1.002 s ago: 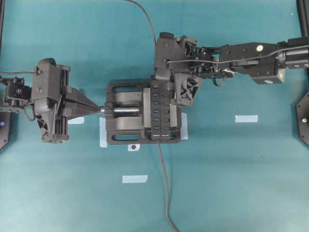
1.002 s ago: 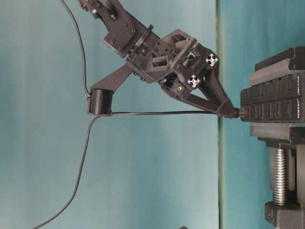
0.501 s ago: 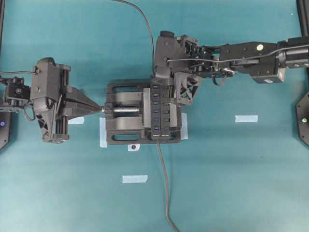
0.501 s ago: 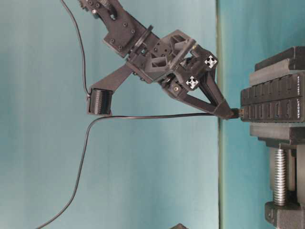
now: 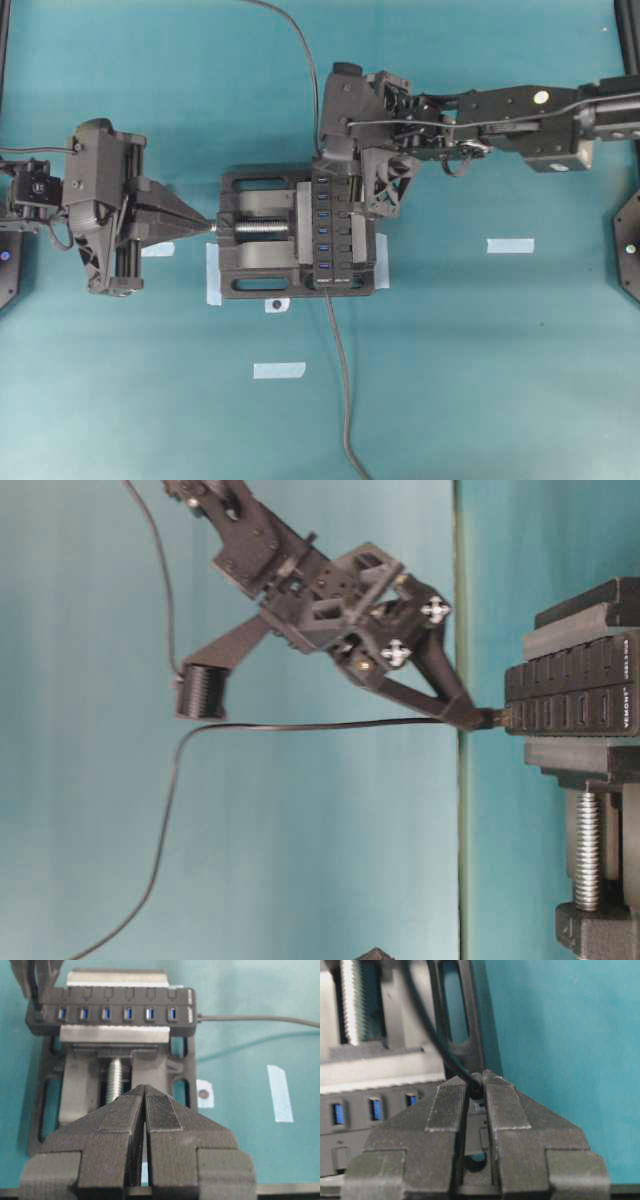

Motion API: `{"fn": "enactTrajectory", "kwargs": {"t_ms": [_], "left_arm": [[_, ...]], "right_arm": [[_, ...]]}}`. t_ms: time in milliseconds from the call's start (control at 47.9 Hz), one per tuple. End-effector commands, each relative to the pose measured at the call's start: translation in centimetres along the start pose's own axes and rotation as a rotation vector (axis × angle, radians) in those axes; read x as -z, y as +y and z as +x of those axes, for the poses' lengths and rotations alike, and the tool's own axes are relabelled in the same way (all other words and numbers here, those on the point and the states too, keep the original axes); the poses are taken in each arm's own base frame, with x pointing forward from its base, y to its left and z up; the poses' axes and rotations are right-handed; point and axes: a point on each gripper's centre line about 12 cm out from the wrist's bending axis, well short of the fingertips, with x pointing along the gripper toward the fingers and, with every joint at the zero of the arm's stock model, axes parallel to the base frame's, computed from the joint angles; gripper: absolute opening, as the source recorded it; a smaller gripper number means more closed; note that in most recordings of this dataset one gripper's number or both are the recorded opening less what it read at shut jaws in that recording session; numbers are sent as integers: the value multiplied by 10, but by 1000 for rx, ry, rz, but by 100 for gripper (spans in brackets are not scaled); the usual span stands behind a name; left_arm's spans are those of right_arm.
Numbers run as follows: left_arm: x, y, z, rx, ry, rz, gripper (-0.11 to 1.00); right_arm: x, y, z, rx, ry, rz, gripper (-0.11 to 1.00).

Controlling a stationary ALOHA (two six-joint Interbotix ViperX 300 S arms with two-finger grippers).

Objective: Insert the USB into the second port from the front of the fixed hub.
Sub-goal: 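Grasp the black USB plug with the right gripper and pull it out, then carry the plug along the hub and align it above the second port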

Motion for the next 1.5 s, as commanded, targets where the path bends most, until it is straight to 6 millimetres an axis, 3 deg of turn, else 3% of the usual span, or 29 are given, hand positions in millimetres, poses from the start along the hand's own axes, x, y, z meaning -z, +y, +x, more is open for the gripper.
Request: {"fn": "enactTrajectory", "kwargs": {"t_ms": [0, 271, 689, 1482], "left_arm": [[-10, 0, -1, 2, -32, 1, 0], [-11, -1, -1, 2, -35, 1, 0], [-10, 0, -1, 2, -32, 1, 0], [-10, 0, -1, 2, -31, -1, 0]], "right_arm": [[-22, -1, -20, 5, -74, 2, 4], [-34, -2, -39, 8, -121, 4, 4], [-35, 3, -47, -1, -110, -4, 4], [-43, 39, -66, -72, -132, -7, 4]]}}
